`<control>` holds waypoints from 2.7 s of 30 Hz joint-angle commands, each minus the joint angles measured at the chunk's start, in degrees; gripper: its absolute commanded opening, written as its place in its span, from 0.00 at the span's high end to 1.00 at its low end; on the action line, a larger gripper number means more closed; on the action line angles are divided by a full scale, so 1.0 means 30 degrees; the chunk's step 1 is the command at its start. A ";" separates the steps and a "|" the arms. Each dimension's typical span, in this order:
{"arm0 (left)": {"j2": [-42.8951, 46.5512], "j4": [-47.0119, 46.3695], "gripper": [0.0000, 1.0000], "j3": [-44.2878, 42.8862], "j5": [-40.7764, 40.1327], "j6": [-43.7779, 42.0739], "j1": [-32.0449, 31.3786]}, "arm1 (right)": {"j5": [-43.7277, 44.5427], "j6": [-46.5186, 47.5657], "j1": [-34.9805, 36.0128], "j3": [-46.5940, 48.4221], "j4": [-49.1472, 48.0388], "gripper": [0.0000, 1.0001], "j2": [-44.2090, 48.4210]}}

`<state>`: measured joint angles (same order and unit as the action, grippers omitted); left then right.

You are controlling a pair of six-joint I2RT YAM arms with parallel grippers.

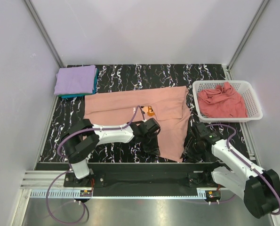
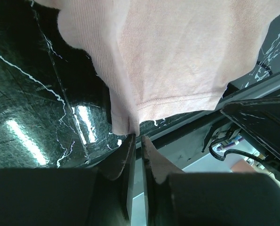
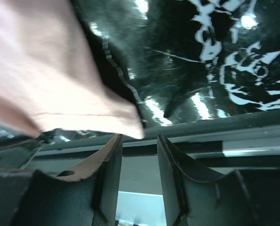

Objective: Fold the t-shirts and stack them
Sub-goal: Fold the tshirt

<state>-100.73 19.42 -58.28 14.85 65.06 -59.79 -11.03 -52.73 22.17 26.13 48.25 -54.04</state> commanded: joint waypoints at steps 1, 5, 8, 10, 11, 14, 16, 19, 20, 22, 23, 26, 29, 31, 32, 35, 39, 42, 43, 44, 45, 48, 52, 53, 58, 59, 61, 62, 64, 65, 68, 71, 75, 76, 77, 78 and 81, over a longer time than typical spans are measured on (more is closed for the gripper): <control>0.0206 -0.0321 0.86 -0.0642 0.0557 0.0374 -0.0051 | 0.0804 -0.0382 0.0488 0.0750 0.0147 0.57 -0.1316; 0.0206 -0.1108 0.90 -0.0466 0.1375 0.1191 0.0007 | 0.1389 -0.0499 0.0724 0.1425 0.0264 0.58 -0.2142; 0.0411 -0.1434 1.00 -0.0436 0.1700 0.1633 0.0096 | 0.1800 -0.0733 0.0753 0.1661 0.0265 0.59 -0.2142; 0.0587 -0.1143 1.00 -0.0582 0.1583 0.1547 0.0241 | 0.1801 -0.0938 0.0783 0.1545 -0.0027 0.58 -0.2288; 0.0617 -0.0909 1.00 -0.0670 0.1554 0.1373 0.0300 | 0.1598 -0.1026 0.0899 0.1486 -0.0173 0.59 -0.2434; 0.0909 -0.0528 1.00 -0.0641 0.1378 0.1108 0.0622 | 0.1770 -0.1260 0.1279 0.1455 -0.0321 0.59 -0.2991; 0.1114 -0.0439 1.00 -0.0583 0.1349 0.1078 0.0827 | 0.2005 -0.1524 0.1690 0.1602 -0.0438 0.60 -0.3254; 0.1144 -0.0117 1.00 -0.0641 0.1232 0.0873 0.0945 | 0.2297 -0.1905 0.2187 0.1865 -0.0439 0.60 -0.3838; 0.1173 0.0058 1.00 -0.0699 0.1231 0.0728 0.0946 | 0.2560 -0.2138 0.2305 0.1953 -0.0410 0.62 -0.4016; 0.1319 0.0438 1.00 -0.0846 0.1086 0.0523 0.1004 | 0.2767 -0.2373 0.2713 0.2217 -0.0380 0.63 -0.4483; 0.1407 0.0644 1.00 -0.0933 0.0998 0.0434 0.1033 | 0.2941 -0.2520 0.2832 0.2276 -0.0380 0.65 -0.4631; 0.2020 0.1579 0.96 -0.1227 0.0471 -0.0091 0.1530 | 0.3293 -0.2871 0.3126 0.2627 -0.0204 0.67 -0.5246; 0.3421 0.3073 0.71 -0.1490 -0.0495 -0.0735 0.2758 | 0.3499 -0.2931 0.3389 0.2920 -0.0350 0.78 -0.5657; 0.4420 0.4387 0.58 -0.1433 -0.1782 -0.1088 0.4158 | 0.3500 -0.2873 0.3419 0.3096 -0.0613 0.94 -0.5892; 0.5035 0.4744 0.50 -0.1084 -0.2193 -0.1380 0.4748 | 0.3297 -0.2728 0.3448 0.3155 -0.0730 0.99 -0.5892; 0.7320 0.5595 0.41 0.0435 -0.2811 -0.1908 0.7880 | 0.3381 -0.2523 0.3478 0.3622 -0.0352 1.00 -0.5630; 0.9692 0.6503 0.40 0.2548 -0.2871 -0.3021 1.3670 | 0.4435 -0.2229 0.3507 0.5521 0.1606 1.00 -0.4256; 1.0312 0.7060 0.40 0.3780 -0.3190 -0.3930 1.6348 | 0.5022 -0.1877 0.3478 0.6840 0.2429 1.00 -0.4105; 1.0517 0.7265 0.40 0.4044 -0.3193 -0.3990 1.7777 | 0.5139 -0.1819 0.3478 0.7108 0.2520 1.00 -0.4163; 1.0606 0.7383 0.40 0.4278 -0.3338 -0.4019 1.8429 | 0.5227 -0.1760 0.3478 0.7342 0.2607 1.00 -0.4193; 1.0694 0.7558 0.41 0.4629 -0.3803 -0.3904 1.9364 | 0.5257 -0.1730 0.3478 0.7693 0.2724 1.00 -0.4309; 1.1308 0.8086 0.42 0.5012 -0.4886 -0.3318 2.0365 | 0.5345 -0.1438 0.3478 0.8163 0.2668 1.00 -0.4369; 1.2334 0.9284 0.41 0.5421 -0.6910 -0.2644 2.0896 | 0.5638 -0.0823 0.3478 0.8955 0.2813 1.00 -0.4457; 1.2626 0.9491 0.41 0.5568 -0.7232 -0.2208 2.0955 | 0.5638 -0.0561 0.3478 0.9246 0.2755 1.00 -0.4486; 1.3067 0.9117 0.41 0.7500 -0.7764 -0.0684 2.1628 | 0.5230 -0.0002 0.3478 0.9659 0.2463 1.00 -0.4604; 1.3155 0.8794 0.46 0.8083 -0.7618 -0.0593 2.1716 | 0.5141 0.0056 0.3478 0.9659 0.2375 1.00 -0.4603; 1.3331 0.8555 0.50 0.8352 -0.7907 -0.0185 2.1805 | 0.4966 0.0115 0.3507 0.9659 0.2228 1.00 -0.4545; 1.3361 0.8701 0.50 0.8411 -0.8142 -0.0095 2.1834 | 0.4936 0.0232 0.3478 0.9717 0.2227 1.00 -0.4545; 1.3652 0.8674 0.47 0.8528 -0.8816 0.0110 2.1950 | 0.4906 0.0465 0.3478 0.9718 0.2227 1.00 -0.4487; 1.3712 0.8499 0.46 0.8616 -0.8905 0.0140 2.2067 | 0.4906 0.0554 0.3478 0.9718 0.2256 1.00 -0.4486; 1.3479 0.7620 0.45 0.8997 -0.8759 0.0198 2.2887 | 0.4877 0.0760 0.3478 0.9689 0.2373 1.00 -0.4311; 1.2544 0.6947 0.47 0.9085 -0.8556 0.0170 2.3035 | 0.4818 0.0906 0.3478 0.9572 0.2374 1.00 -0.4048; 1.1809 0.6595 0.52 0.9465 -0.8554 0.0433 2.3064 | 0.4994 0.1053 0.3478 0.9542 0.2432 1.00 -0.3900; 1.1837 0.6564 0.56 0.9698 -0.8583 0.0433 2.3065 | 0.5023 0.1140 0.3478 0.9571 0.2433 1.00 -0.3929; 1.1867 0.6622 0.61 0.9759 -0.8728 0.0491 2.3036 | 0.5023 0.1170 0.3478 0.9629 0.2491 1.00 -0.3901; 1.2215 0.6680 0.66 0.9846 -0.9078 0.0550 2.3035 | 0.5110 0.1199 0.3478 0.9688 0.2549 1.00 -0.3900; 1.2831 0.6593 0.85 0.9701 -0.9461 0.0463 2.3035 | 0.5462 0.1229 0.3478 1.0097 0.2841 1.00 -0.3900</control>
<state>-63.92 40.99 -29.82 -10.15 66.22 9.10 3.55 -49.82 32.05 53.30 55.64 -67.00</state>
